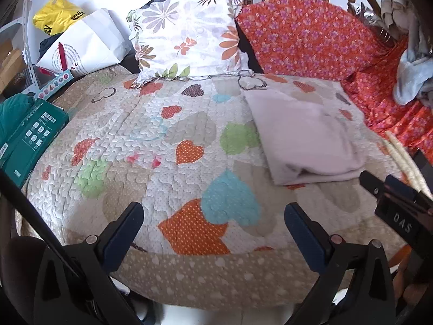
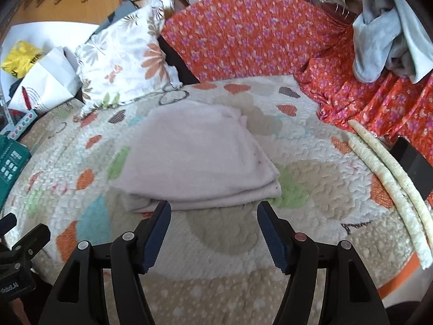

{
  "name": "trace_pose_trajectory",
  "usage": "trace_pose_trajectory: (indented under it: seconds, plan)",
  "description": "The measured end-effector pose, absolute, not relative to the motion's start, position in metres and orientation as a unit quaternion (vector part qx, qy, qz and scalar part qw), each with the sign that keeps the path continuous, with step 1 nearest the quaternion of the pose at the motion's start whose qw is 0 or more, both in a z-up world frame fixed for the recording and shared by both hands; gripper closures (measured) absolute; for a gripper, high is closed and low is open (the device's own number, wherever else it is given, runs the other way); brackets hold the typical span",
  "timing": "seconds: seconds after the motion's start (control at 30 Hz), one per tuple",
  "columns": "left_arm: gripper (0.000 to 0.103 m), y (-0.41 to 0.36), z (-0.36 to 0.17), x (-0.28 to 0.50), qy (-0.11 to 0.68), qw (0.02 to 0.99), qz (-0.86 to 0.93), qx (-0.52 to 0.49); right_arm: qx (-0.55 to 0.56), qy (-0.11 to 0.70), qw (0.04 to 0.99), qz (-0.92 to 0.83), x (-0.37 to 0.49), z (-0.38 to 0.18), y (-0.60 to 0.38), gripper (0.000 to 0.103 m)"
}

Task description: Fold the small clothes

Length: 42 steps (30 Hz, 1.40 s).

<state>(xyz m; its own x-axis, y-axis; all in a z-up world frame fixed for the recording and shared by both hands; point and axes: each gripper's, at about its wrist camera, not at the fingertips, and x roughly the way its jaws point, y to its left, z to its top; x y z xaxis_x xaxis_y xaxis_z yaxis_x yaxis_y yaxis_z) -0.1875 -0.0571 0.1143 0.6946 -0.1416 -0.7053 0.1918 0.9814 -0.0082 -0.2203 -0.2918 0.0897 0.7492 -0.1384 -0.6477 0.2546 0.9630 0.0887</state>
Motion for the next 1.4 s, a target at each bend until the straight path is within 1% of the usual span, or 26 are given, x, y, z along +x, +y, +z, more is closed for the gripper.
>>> trace_pose_trajectory:
  seconds: [0.13, 0.27, 0.37, 0.5, 0.63, 0.93, 1.1, 1.4]
  plan:
    - [0.000, -0.062, 0.122, -0.188, 0.379, 0.920, -0.098, 0.033, 0.094, 0.325, 0.937, -0.088, -0.226, 0.116, -0.281, 0.028]
    - [0.000, -0.061, 0.116, -0.176, 0.403, 0.910, -0.088, 0.029, 0.043, 0.295, 0.949, -0.105, -0.216, 0.127, -0.268, 0.020]
    - [0.000, -0.059, 0.107, -0.166, 0.426, 0.901, -0.076, 0.027, 0.003, 0.308, 0.943, -0.124, -0.204, 0.111, -0.267, 0.020]
    - [0.000, -0.057, 0.094, -0.154, 0.448, 0.892, -0.063, 0.018, 0.013, 0.331, 0.936, -0.122, -0.191, 0.090, -0.279, 0.020]
    - [0.000, -0.059, 0.080, -0.142, 0.470, 0.881, -0.059, 0.011, -0.012, 0.346, 0.928, -0.139, -0.186, 0.069, -0.286, 0.020]
    - [0.000, -0.072, 0.063, -0.131, 0.494, 0.867, -0.064, 0.014, 0.017, 0.376, 0.914, -0.154, -0.176, 0.038, -0.308, 0.020]
    - [0.000, -0.073, 0.061, -0.127, 0.499, 0.864, -0.064, 0.011, 0.032, 0.372, 0.914, -0.161, -0.175, 0.036, -0.311, 0.020]
    - [0.000, -0.074, 0.061, -0.129, 0.499, 0.864, -0.070, 0.009, 0.019, 0.364, 0.918, -0.158, -0.178, 0.038, -0.303, 0.020]
